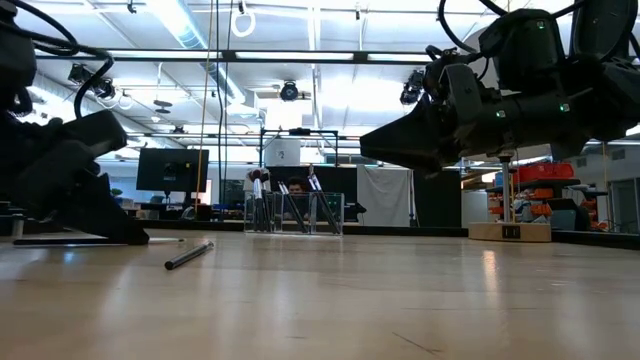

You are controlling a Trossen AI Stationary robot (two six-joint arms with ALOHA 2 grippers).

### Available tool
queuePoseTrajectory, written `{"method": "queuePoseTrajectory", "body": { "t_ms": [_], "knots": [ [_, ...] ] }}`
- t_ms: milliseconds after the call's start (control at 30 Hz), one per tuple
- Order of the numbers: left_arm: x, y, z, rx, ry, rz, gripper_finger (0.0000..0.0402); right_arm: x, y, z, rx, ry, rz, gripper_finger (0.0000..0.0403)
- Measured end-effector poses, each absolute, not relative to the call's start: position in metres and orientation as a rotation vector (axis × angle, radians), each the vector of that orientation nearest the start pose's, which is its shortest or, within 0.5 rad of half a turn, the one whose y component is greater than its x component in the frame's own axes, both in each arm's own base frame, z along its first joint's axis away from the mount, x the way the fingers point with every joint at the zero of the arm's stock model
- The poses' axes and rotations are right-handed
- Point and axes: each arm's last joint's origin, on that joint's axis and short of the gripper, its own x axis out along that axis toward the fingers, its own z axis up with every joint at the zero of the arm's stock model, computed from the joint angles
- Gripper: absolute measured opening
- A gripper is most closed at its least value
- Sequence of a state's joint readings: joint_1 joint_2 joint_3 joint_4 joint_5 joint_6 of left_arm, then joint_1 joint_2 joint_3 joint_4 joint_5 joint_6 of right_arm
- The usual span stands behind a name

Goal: Put items in baskets/containers
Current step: Put the black eyeshadow brush into the transparent organizer

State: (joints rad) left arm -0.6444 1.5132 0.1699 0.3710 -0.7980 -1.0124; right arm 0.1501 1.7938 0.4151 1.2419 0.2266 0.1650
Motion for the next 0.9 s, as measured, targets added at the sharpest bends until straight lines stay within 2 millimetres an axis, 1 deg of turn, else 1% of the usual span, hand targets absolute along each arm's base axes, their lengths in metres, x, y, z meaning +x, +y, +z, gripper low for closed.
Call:
{"method": "queuePoseTrajectory", "body": {
  "t_ms": [233,333,467,567,700,800,900],
  "knots": [
    [0.153,-0.088,0.086,-0.382,0.556,0.333,0.0014,0.277,0.036,0.119,0.150,0.129,-0.077,0.0134],
    [0.160,-0.089,0.095,-0.389,0.471,0.303,0.0014,0.279,0.037,0.120,0.152,0.129,-0.032,0.0134],
    [0.168,-0.088,0.105,-0.376,0.378,0.279,0.0013,0.287,0.041,0.127,0.135,0.104,0.076,0.0134],
    [0.174,-0.086,0.113,-0.373,0.308,0.267,0.0013,0.298,0.044,0.133,0.106,0.104,0.119,0.0134],
    [0.184,-0.083,0.128,-0.389,0.193,0.198,0.0014,0.315,0.047,0.136,0.052,0.174,0.108,0.0134],
    [0.189,-0.079,0.137,-0.391,0.122,0.146,0.0013,0.328,0.048,0.132,0.005,0.198,0.093,0.0136],
    [0.192,-0.076,0.142,-0.401,0.086,0.107,0.0013,0.345,0.050,0.126,-0.015,0.158,0.080,0.0144]
  ]
}}
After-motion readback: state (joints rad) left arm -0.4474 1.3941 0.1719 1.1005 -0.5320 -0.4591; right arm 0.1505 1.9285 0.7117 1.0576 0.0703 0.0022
